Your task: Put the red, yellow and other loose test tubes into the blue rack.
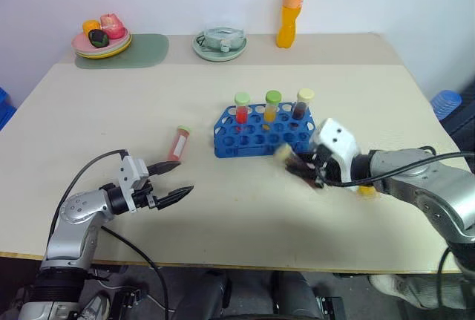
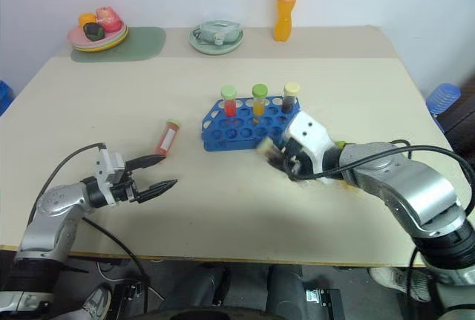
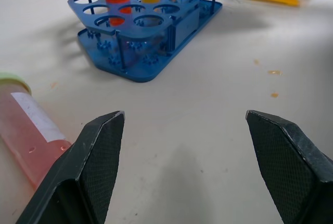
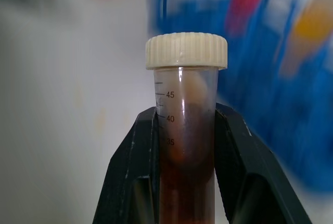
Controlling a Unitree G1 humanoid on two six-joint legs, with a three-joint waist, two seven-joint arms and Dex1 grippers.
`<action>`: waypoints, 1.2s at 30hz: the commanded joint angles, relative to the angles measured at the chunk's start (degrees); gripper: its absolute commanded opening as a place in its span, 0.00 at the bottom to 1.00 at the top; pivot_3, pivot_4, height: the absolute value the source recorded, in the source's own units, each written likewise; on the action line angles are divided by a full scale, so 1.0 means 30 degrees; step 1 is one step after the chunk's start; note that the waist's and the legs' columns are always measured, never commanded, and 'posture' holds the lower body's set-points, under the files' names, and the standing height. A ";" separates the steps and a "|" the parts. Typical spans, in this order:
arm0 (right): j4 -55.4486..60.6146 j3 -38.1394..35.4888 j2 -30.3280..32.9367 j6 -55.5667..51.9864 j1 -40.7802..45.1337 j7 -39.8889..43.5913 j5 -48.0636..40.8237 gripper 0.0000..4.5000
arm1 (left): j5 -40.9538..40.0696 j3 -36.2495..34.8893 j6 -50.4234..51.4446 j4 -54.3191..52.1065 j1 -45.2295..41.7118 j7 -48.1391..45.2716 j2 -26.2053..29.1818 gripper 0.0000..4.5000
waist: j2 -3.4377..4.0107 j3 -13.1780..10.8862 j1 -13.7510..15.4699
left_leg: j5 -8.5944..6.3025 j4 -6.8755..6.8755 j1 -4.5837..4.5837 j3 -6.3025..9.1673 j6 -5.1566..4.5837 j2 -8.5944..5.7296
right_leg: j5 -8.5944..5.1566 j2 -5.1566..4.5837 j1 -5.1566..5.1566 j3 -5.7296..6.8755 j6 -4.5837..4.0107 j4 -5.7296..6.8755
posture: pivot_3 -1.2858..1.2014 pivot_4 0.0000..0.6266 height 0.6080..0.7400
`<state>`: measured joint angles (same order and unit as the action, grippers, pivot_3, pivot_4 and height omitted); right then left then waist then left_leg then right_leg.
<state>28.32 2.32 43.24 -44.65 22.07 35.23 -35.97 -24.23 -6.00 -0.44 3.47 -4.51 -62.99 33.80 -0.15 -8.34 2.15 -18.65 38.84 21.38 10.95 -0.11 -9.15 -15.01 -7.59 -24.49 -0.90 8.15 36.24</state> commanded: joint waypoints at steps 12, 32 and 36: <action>-0.8793 -0.1620 -0.8960 1.7081 -0.1419 -0.1624 0.6316 0.19 | -0.0515 -0.0285 0.0130 0.0012 -0.0995 0.0305 -0.0402 0.85 | 0.0011 -0.0012 -0.0267 | 0.0008 -0.0001 -0.0011 0.0002 0.0014 -0.0001 | 0.0004 0.0065 -0.0019 -0.0015 -0.0004 0.0034 | 0.52 0.24 1.00; -1.3171 -0.2312 -1.0894 2.0007 -0.0340 -0.3124 0.6937 0.19 | -0.0442 -0.0321 0.0372 0.0074 -0.1505 0.0147 -0.0376 0.85 | 0.0032 -0.0012 -0.1009 | 0.0021 -0.0034 -0.0038 0.0008 0.0036 0.0016 | 0.0003 0.0087 -0.0031 -0.0041 -0.0006 0.0060 | 0.52 0.24 1.00; -1.4228 -0.2427 -1.1294 2.0445 -0.0090 -0.3273 0.7009 0.19 | -0.0490 -0.0417 0.0567 -0.0325 -0.1240 0.0276 -0.0272 0.85 | 0.0033 -0.0010 -0.1016 | 0.0021 -0.0034 -0.0040 0.0008 0.0036 0.0016 | 0.0003 0.0088 -0.0029 -0.0045 -0.0006 0.0061 | 0.52 0.24 1.00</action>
<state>-13.35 -4.77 9.85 15.83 21.26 25.59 -15.19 -24.47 -5.92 1.12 4.95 -8.53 -62.24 32.34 -0.05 -8.37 -0.90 -18.58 38.74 21.26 10.97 0.00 -9.10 -15.00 -7.32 -24.57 -1.04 8.13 36.42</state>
